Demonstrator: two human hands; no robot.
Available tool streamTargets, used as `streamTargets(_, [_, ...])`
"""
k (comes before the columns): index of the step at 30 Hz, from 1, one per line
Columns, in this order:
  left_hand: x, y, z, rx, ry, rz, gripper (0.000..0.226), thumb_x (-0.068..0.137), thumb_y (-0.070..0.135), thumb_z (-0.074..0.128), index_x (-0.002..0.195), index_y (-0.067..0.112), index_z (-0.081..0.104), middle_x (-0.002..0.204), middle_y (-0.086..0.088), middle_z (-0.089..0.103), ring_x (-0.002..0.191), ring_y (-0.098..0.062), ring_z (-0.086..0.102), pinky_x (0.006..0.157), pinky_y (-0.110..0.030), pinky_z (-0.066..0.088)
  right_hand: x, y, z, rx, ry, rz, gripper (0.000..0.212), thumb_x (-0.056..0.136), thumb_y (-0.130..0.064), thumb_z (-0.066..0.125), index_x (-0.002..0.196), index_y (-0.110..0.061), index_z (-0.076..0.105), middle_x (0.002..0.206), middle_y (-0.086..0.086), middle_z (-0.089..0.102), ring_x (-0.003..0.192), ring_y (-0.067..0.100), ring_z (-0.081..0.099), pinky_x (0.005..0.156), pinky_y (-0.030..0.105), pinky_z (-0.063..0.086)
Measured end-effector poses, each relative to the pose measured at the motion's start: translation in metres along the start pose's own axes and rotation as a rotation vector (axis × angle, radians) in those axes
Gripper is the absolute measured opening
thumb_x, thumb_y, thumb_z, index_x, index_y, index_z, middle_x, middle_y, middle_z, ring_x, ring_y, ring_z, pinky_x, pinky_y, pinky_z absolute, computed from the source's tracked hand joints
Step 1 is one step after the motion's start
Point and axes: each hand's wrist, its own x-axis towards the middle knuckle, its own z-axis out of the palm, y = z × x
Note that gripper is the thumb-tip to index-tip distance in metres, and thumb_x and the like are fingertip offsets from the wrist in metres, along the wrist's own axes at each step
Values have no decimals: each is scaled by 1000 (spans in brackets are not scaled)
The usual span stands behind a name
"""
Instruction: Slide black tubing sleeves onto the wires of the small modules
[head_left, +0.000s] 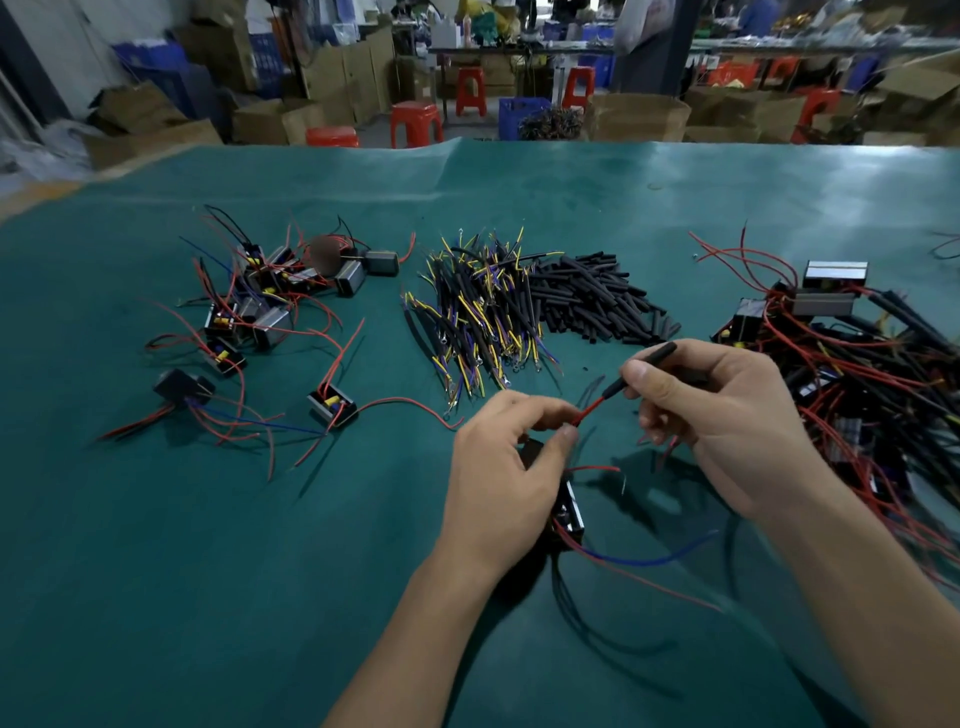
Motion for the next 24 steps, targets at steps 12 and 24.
streamTargets(12, [1,0,-2,-98,-13,-117,23,78,14,79,96,25,70,75,8,70,71,-13,67,71,-36,56,-8,15,17,-328,-108,-101,8,86,-12,80,79,-14,76,61,11,68,50,15,59,49,25,50])
streamTargets(24, [2,-3,3,-261,-24,-224,28,93,-1,66,95,26,75,81,5,76,68,-10,72,67,-20,56,1,5,-1,-229,13,-12,26,87,14,64,93,-10,74,85,10,77,70,21,73,60,27,55])
